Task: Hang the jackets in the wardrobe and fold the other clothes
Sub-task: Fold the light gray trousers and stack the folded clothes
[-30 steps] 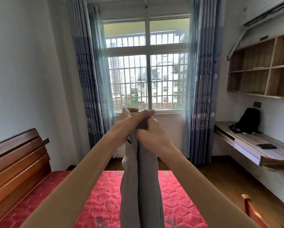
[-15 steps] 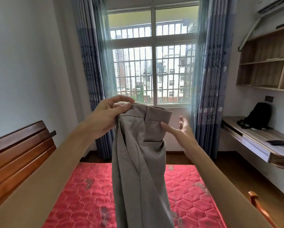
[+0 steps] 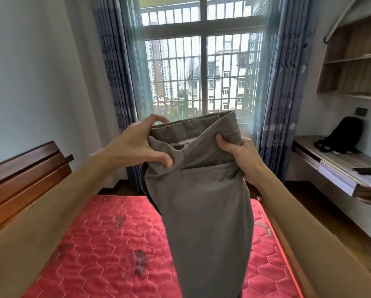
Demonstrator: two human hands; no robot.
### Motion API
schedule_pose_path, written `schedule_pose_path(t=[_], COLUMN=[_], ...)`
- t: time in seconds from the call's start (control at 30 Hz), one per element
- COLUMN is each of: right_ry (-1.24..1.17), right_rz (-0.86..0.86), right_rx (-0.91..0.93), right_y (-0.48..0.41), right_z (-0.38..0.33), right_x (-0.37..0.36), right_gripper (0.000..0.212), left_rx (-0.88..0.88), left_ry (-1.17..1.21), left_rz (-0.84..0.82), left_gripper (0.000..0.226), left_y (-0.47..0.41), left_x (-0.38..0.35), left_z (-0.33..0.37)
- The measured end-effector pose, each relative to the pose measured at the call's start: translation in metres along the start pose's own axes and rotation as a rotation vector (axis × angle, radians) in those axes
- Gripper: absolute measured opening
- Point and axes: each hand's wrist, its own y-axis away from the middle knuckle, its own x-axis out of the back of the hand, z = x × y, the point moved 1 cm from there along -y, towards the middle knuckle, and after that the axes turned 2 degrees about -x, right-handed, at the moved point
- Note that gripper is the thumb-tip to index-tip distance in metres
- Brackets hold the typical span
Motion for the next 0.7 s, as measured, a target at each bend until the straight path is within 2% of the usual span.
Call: schedule_pose_path(t=[0.07,0.13,0.23,0.3,0.37,0.47,0.53,0.57,0.63,0.7], right_ry=[0.042,0.100,0.483,0.743,0.835,0.835,0.796,0.776,0.734,0.608], right_rz=[0.003,-0.008,0.000,0.009,-0.006,0.023,0.058,0.070,0.097,0.124], right_rx=[-0.015,-0.029,0.039,0.026,-0.034,-0.091,-0.099,-0.105,-0.043,0.080], right_y=[-0.004,-0.008,-0.028,-0.050,-0.076,-0.117,-0.138,-0.147,-0.160,-0.167], right_z=[0.003,0.007,0.004,0.000,0.001,0.016,0.026,0.026,0.021,0.010], right_x=[0.005,0.007,0.014,0.018,0.020,0.021,0.020,0.018,0.012,0.005], right_gripper=[0.031,0.028,0.033,0.034,0.031,0.022,0.011,0.014,0.020,0.023], left_rx=[-0.034,-0.046,-0.034,-0.017,-0.031,-0.067,-0.053,-0.045,-0.047,-0.064], left_ry=[-0.049,-0.090,-0.175,-0.215,-0.237,-0.267,-0.368,-0.432,-0.519,-0.495], left_rz=[-0.103,-0.143,-0.137,-0.113,-0.070,-0.016,0.000,0.018,0.073,0.174], left_gripper=[0.091,0.073,0.052,0.048,0.046,0.042,0.042,0.043,0.045,0.041], left_y=[-0.001,-0.006,-0.023,-0.040,-0.059,-0.084,-0.099,-0.106,-0.118,-0.126], left_x=[-0.005,-0.012,-0.028,-0.044,-0.060,-0.071,-0.071,-0.068,-0.058,-0.042], left_z=[-0.011,-0.023,-0.037,-0.048,-0.055,-0.060,-0.063,-0.065,-0.066,-0.065])
